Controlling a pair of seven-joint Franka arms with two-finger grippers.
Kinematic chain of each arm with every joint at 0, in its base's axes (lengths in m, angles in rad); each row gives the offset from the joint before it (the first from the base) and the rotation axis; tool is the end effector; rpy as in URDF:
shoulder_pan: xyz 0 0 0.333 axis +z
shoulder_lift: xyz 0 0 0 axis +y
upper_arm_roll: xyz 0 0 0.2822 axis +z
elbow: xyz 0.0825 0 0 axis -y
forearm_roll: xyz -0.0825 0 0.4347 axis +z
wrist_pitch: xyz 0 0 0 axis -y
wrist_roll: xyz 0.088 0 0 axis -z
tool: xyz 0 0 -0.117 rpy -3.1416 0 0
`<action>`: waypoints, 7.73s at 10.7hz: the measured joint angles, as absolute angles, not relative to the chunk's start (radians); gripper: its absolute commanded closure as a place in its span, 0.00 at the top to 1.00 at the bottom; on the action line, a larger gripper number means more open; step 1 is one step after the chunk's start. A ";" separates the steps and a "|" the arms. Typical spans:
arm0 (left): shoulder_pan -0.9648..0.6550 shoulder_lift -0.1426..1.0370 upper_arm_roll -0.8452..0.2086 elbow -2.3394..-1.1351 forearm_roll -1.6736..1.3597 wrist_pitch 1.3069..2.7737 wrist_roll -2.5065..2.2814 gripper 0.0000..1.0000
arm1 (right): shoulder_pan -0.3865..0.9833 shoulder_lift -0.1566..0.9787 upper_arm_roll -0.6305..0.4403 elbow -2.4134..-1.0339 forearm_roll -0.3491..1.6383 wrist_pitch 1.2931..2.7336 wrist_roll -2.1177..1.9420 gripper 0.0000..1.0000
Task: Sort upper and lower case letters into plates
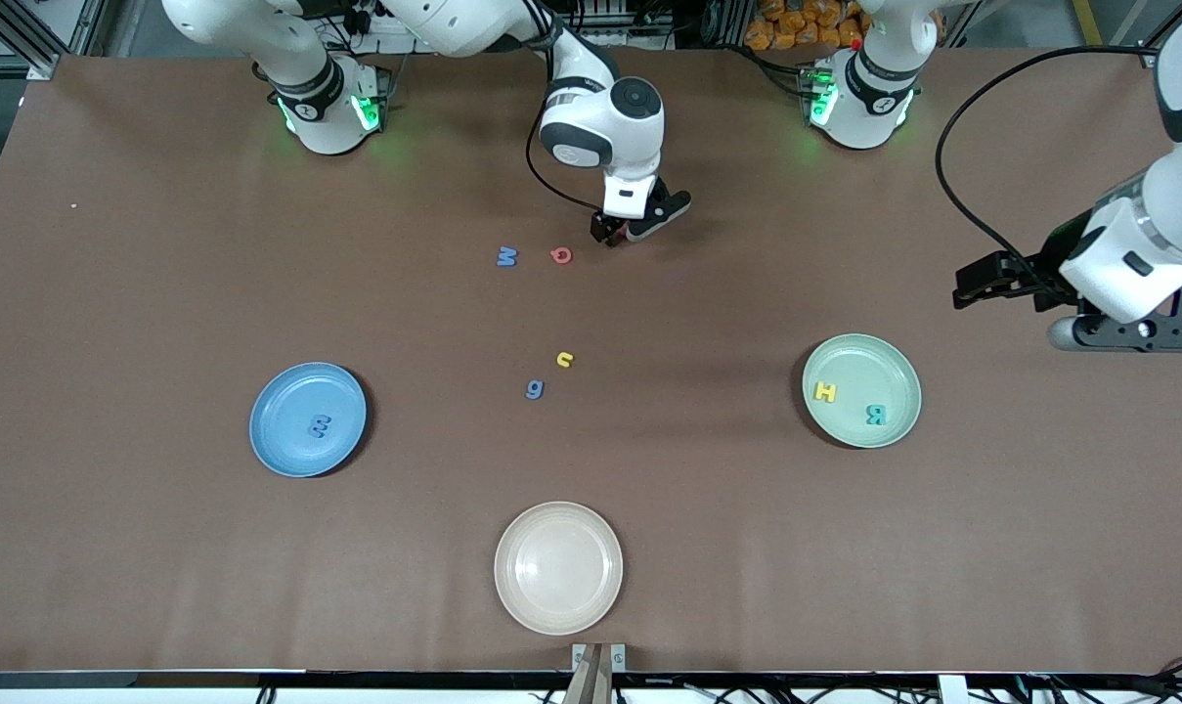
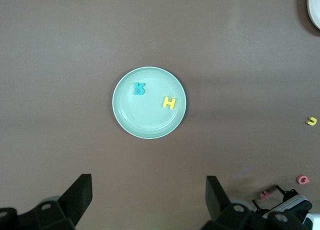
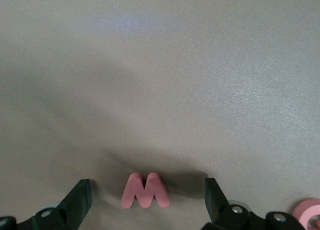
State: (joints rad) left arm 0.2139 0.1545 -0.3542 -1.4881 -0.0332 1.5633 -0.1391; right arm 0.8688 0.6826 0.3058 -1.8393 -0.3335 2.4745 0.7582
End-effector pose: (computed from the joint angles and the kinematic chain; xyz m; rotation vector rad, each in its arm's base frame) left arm 0.6360 -0.0805 0.5327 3.0629 0.0026 -0.1243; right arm 0.2489 0.6022 0.0923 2.9872 0.9503 0.0178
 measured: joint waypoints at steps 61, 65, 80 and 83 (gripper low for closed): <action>-0.439 0.744 -0.752 -1.779 0.734 2.283 -0.252 0.91 | -0.136 0.528 0.283 -1.768 -0.288 2.086 0.068 1.00; -0.501 0.776 -0.691 -1.778 0.755 2.336 -0.251 0.87 | -0.153 0.576 0.289 -1.753 -0.281 2.092 0.067 1.00; -0.588 0.804 -0.599 -1.761 0.755 2.390 -0.251 0.00 | -0.151 0.583 0.292 -1.746 -0.281 2.092 0.063 1.00; -0.584 0.804 -0.581 -1.736 0.755 2.390 -0.251 0.00 | -0.149 0.584 0.294 -1.746 -0.281 2.091 0.063 1.00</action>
State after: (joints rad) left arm -0.5840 0.8039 -0.5808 -1.7364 0.7550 2.3896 -0.2510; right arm -0.1493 0.5835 0.2935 -1.7462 -0.2809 2.0915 0.0631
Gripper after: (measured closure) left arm 0.634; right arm 0.000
